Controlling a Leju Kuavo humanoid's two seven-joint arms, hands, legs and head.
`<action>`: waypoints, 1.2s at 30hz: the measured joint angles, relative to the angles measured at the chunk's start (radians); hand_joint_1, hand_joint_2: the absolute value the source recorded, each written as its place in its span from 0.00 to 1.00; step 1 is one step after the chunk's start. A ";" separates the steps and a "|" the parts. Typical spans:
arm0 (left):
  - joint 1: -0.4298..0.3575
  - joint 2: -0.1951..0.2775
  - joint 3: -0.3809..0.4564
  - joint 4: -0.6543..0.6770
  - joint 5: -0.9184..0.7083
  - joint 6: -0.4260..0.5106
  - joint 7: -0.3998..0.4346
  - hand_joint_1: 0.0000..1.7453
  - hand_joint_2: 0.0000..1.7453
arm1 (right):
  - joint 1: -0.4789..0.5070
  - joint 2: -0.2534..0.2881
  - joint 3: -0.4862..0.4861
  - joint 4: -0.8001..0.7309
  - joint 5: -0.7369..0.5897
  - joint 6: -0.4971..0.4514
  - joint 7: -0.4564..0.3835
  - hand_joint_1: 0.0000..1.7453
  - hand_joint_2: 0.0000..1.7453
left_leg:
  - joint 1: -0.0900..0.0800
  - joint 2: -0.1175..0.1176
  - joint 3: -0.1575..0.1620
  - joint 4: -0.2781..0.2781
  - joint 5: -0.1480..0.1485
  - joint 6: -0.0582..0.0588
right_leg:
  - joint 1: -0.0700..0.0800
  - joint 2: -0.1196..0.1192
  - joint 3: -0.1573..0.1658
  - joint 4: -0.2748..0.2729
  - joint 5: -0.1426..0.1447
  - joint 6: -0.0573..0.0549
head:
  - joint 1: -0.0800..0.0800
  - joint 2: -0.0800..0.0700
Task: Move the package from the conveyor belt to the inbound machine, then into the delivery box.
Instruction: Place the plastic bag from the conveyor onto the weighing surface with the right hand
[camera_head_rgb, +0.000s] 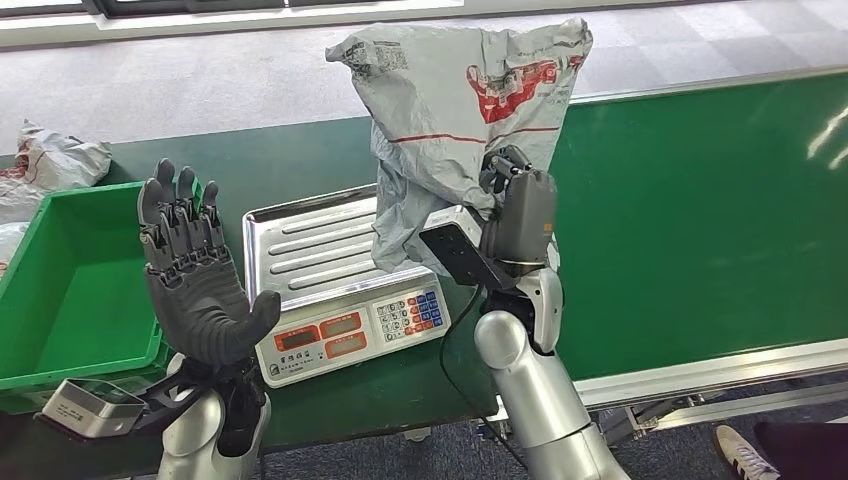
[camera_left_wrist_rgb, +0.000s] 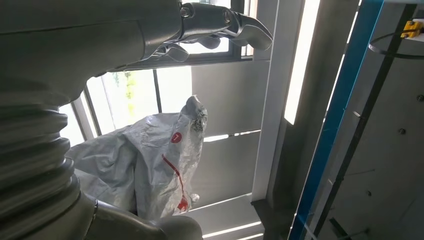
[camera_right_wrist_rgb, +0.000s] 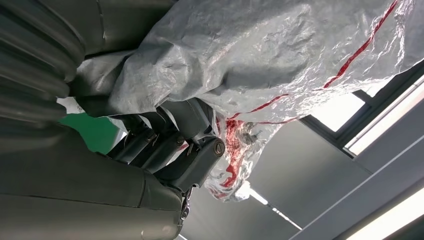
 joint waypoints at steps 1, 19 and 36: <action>0.000 0.000 0.000 0.000 0.000 0.000 0.000 0.00 1.00 | -0.001 0.000 0.001 0.002 0.000 0.000 0.000 1.00 1.00 | 0.000 0.000 0.000 0.000 0.000 0.000 | 0.000 0.000 0.000 0.000 0.000 0.000 | 0.000 0.000; -0.037 -0.002 -0.044 0.035 0.035 -0.002 0.000 0.00 1.00 | -0.334 0.031 0.442 0.495 -0.543 0.120 0.074 1.00 1.00 | 0.001 0.001 -0.001 0.000 0.003 -0.002 | 0.001 0.001 -0.002 0.001 0.002 -0.003 | 0.000 0.000; -0.072 -0.004 -0.057 0.092 -0.002 0.010 0.000 0.00 1.00 | -0.368 0.031 0.715 0.711 -0.748 0.001 0.035 0.00 1.00 | 0.001 0.001 -0.002 0.000 0.002 -0.001 | 0.001 0.001 -0.003 0.000 0.002 -0.003 | 0.000 0.000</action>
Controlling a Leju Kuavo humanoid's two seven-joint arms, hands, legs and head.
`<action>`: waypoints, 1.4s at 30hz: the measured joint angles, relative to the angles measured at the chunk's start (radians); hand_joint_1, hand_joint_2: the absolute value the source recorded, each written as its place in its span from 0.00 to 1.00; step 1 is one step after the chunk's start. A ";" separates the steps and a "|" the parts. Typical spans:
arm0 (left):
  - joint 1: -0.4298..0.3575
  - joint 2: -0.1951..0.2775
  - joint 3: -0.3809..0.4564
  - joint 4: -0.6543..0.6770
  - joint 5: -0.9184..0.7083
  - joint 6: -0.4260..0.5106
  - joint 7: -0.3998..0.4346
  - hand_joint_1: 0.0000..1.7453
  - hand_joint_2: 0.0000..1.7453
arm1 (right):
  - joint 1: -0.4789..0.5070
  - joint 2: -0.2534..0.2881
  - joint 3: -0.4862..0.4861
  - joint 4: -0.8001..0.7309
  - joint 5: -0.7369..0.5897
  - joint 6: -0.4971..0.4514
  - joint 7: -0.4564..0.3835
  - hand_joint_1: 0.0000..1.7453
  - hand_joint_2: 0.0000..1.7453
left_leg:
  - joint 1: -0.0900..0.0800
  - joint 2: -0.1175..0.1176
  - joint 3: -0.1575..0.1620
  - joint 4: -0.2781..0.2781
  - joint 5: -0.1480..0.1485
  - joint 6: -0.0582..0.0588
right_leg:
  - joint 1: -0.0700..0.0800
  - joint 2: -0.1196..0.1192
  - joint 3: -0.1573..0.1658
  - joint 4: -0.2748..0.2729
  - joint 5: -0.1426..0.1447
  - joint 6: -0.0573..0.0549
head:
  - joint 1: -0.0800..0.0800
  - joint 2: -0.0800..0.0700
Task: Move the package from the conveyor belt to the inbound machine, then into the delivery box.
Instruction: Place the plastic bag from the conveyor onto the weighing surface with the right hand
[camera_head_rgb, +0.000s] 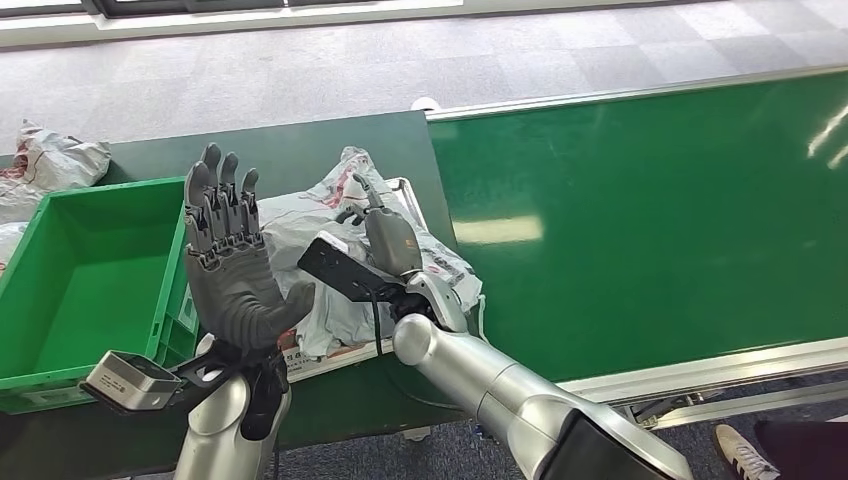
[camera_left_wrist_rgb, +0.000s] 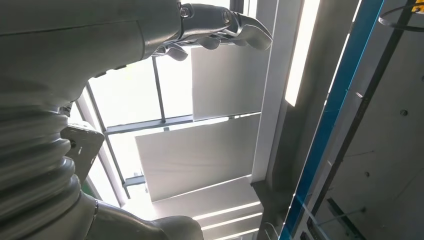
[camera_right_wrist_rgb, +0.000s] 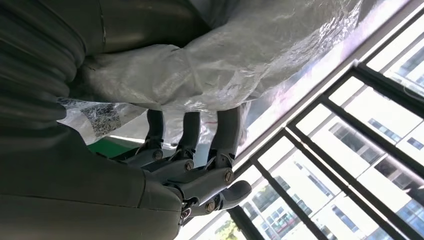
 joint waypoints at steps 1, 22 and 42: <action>0.000 0.000 0.000 0.002 0.000 0.001 0.000 0.00 1.00 | -0.001 0.000 0.001 0.004 -0.004 -0.019 -0.006 0.00 1.00 | 0.000 0.000 0.000 0.000 0.000 0.000 | 0.000 0.000 0.000 0.000 0.000 0.000 | 0.000 0.000; 0.008 0.000 0.017 -0.018 -0.048 -0.014 -0.001 0.00 1.00 | 0.097 -0.048 -0.485 -0.263 -0.256 0.538 -0.363 0.00 0.00 | 0.000 -0.001 -0.001 0.000 0.000 0.000 | 0.000 -0.001 0.000 0.000 0.000 0.000 | 0.000 0.000; 0.029 0.000 0.055 -0.076 -0.163 -0.017 0.009 0.00 1.00 | 0.377 -0.032 -0.746 -0.985 -0.084 0.790 -0.389 0.00 0.50 | 0.000 -0.003 -0.001 0.000 -0.001 0.001 | 0.000 -0.003 0.000 0.000 0.000 0.000 | 0.000 0.000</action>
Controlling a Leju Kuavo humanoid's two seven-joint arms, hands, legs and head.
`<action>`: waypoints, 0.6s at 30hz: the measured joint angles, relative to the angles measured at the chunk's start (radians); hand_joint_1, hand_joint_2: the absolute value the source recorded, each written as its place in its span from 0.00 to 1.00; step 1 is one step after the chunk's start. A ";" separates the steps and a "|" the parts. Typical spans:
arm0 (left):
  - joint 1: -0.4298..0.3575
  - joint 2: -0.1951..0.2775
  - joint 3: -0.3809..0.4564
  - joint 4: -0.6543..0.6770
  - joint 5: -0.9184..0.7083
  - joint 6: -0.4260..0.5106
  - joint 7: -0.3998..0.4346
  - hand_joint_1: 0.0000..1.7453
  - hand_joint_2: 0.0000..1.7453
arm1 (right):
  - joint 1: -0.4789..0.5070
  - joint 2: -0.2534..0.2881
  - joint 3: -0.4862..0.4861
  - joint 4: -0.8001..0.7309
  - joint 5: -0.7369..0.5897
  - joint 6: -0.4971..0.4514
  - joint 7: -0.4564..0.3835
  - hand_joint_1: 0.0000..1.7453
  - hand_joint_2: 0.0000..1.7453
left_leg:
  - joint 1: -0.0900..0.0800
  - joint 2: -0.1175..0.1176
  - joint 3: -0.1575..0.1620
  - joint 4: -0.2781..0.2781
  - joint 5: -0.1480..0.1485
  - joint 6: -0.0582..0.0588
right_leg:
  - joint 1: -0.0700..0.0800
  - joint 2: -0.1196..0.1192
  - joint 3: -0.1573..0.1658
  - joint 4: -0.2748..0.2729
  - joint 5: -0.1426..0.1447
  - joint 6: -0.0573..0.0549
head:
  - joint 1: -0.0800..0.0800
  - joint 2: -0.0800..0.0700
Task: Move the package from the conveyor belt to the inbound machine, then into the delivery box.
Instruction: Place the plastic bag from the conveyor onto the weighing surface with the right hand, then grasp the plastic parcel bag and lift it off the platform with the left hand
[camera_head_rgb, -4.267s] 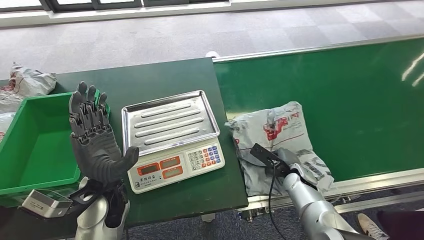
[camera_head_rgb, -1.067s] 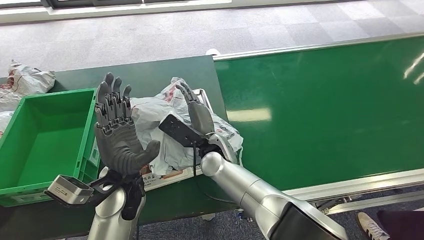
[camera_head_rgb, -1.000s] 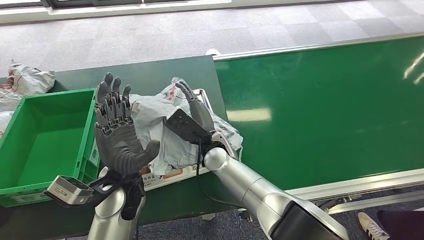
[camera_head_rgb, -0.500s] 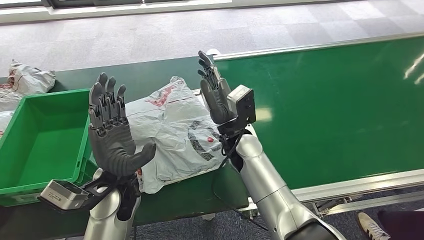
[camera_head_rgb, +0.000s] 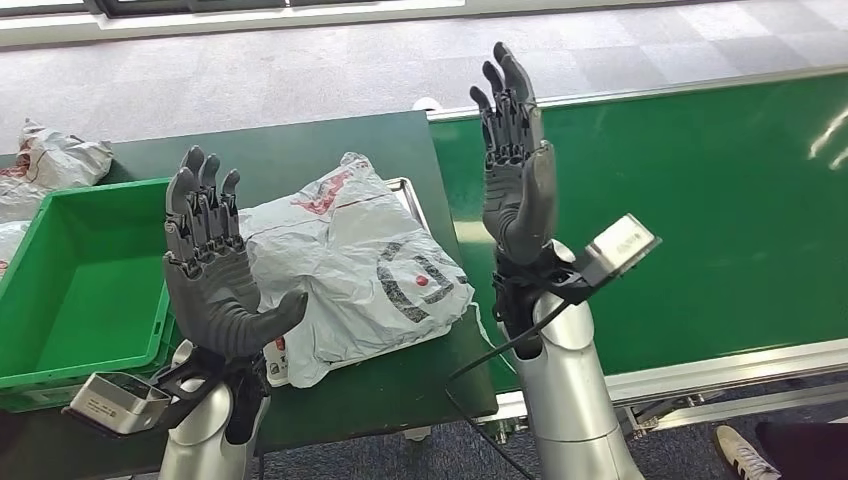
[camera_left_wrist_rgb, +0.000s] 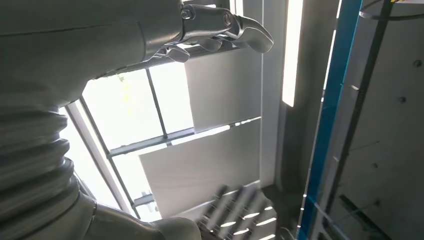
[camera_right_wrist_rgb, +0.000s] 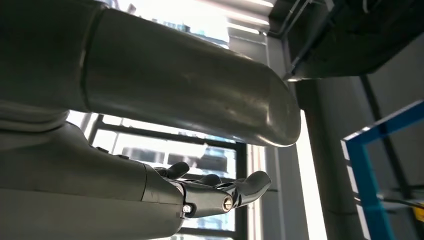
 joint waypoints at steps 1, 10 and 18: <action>-0.001 0.001 0.003 0.004 -0.045 0.024 0.011 0.00 1.00 | 0.023 0.000 0.000 -0.056 0.017 -0.012 -0.015 0.00 0.75 | 0.000 0.000 0.000 0.000 0.000 0.000 | 0.000 0.000 0.000 0.000 0.000 0.000 | 0.000 0.000; -0.136 0.039 0.015 0.261 -0.629 0.224 0.234 0.00 1.00 | 0.213 -0.031 0.107 -0.592 0.136 -0.203 -0.030 0.00 1.00 | 0.000 0.001 0.000 0.000 -0.002 0.000 | -0.001 0.000 0.000 0.000 -0.002 0.001 | 0.000 0.000; -0.193 0.057 0.014 0.382 -0.684 0.237 0.264 0.00 1.00 | 0.253 -0.058 0.154 -0.714 0.142 -0.219 -0.029 0.00 1.00 | 0.000 0.001 0.000 0.000 -0.002 0.000 | -0.001 0.001 0.000 0.000 -0.001 0.001 | 0.000 0.000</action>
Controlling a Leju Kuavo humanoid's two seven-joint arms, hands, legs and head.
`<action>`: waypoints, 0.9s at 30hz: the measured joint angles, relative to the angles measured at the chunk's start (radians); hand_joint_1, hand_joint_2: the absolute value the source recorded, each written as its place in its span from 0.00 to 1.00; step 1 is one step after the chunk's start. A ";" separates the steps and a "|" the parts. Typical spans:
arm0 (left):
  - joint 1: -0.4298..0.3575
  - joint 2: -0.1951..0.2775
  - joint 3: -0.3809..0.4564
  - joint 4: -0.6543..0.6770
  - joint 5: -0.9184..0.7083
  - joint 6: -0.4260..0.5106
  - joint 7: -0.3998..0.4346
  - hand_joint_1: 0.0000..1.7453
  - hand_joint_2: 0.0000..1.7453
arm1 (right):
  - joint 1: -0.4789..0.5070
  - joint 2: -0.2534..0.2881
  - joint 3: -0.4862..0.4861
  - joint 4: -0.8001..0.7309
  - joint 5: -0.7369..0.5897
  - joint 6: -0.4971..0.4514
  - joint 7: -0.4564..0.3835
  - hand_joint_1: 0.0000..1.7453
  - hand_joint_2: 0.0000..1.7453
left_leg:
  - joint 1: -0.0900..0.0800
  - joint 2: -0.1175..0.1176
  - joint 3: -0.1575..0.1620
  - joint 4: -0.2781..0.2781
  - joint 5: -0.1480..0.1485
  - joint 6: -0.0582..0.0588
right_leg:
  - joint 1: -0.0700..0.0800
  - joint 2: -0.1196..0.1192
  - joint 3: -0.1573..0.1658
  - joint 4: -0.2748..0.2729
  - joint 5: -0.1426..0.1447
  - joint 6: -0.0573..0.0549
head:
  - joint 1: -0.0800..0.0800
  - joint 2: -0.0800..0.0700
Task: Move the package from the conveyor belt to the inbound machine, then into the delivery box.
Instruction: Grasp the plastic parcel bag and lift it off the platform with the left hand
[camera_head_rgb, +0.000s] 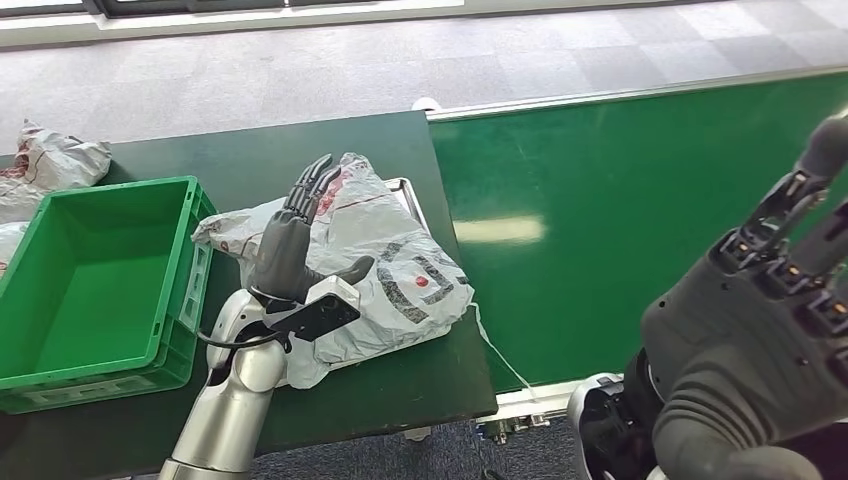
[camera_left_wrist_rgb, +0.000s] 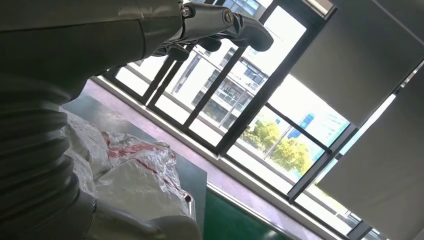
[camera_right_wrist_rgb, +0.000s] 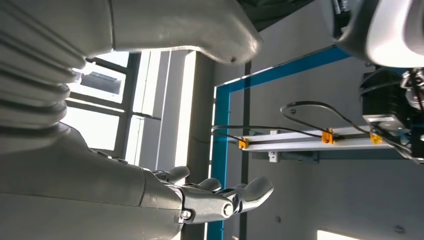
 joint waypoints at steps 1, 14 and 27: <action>-0.009 0.002 -0.003 0.016 -0.034 0.001 0.018 0.00 1.00 | 0.000 -0.004 0.003 -0.005 0.002 -0.012 0.000 0.00 1.00 | 0.000 0.000 0.000 0.000 0.000 0.000 | 0.000 0.000 0.000 0.000 0.000 0.000 | 0.000 0.000; -0.228 0.013 -0.132 0.553 -0.380 -0.113 0.159 0.00 1.00 | -0.020 -0.067 0.068 0.028 -0.008 -0.136 0.002 0.00 1.00 | -0.001 -0.001 0.000 0.000 0.000 0.000 | -0.001 0.000 0.001 0.000 0.001 0.000 | 0.000 0.000; -0.314 0.023 -0.181 0.708 -0.375 -0.272 0.087 0.43 1.00 | -0.025 -0.087 0.091 0.069 0.021 -0.172 0.002 0.00 1.00 | 0.000 -0.001 0.001 0.000 0.000 0.000 | -0.001 -0.001 0.002 0.000 0.000 0.000 | 0.000 0.000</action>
